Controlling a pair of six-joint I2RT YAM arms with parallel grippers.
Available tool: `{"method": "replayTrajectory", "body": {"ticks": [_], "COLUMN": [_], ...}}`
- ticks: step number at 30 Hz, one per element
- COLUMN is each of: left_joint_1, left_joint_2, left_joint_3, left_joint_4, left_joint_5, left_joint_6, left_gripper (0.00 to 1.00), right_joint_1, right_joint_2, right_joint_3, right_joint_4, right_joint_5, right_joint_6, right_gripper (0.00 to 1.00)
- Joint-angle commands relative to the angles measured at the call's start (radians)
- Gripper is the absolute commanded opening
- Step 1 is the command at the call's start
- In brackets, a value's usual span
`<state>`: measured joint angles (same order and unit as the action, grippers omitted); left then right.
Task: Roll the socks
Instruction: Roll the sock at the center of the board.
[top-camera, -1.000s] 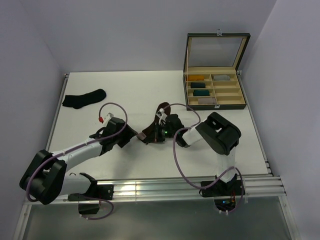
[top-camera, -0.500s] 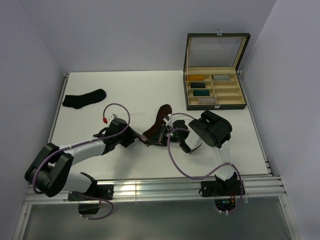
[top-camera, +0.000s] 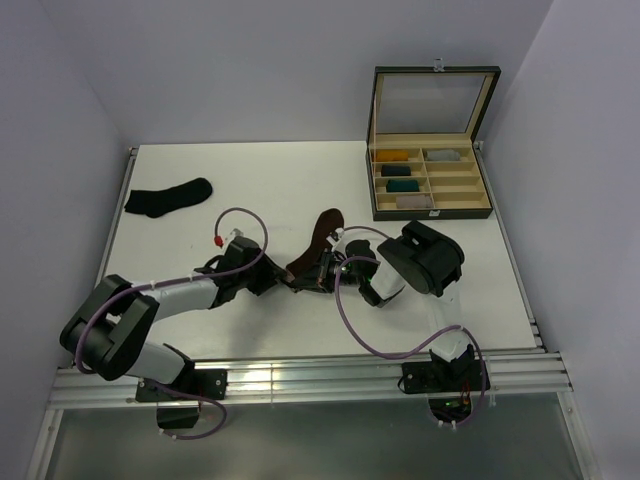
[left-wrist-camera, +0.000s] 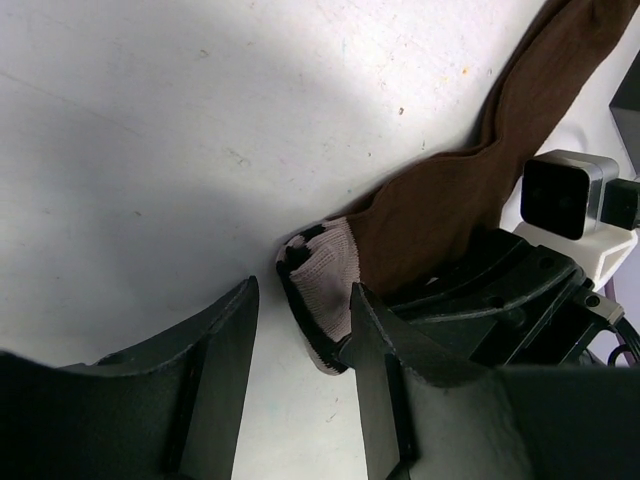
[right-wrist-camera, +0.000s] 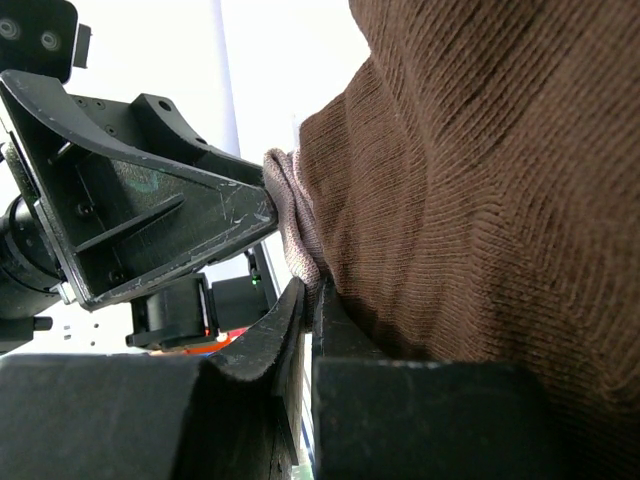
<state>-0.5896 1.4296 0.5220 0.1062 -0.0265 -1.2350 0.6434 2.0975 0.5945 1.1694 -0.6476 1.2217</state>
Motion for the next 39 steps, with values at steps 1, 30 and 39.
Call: {"method": "replayTrajectory", "body": {"ticks": [1,30,39], "left_joint_1": [-0.010,-0.036,-0.036], "left_joint_2": [0.029,0.069,0.037], "left_joint_3": [0.032,0.151,0.145], "left_joint_4": [0.001,-0.238,-0.267], "left_joint_5": [-0.003,-0.133,-0.153], "left_joint_6": [0.006,0.120,0.138], "left_gripper": [0.48,0.00,0.00], "right_joint_1": [0.002,-0.017,-0.037], "right_joint_2": [-0.002,-0.378,-0.216], "right_joint_3": [-0.009,0.228,0.392], "right_joint_4": [-0.070,-0.882,-0.999], "right_joint_5": [0.034,0.321,0.390], "right_joint_6": [-0.037,-0.584,-0.691], "right_gripper": [0.00,0.31,0.30]}}
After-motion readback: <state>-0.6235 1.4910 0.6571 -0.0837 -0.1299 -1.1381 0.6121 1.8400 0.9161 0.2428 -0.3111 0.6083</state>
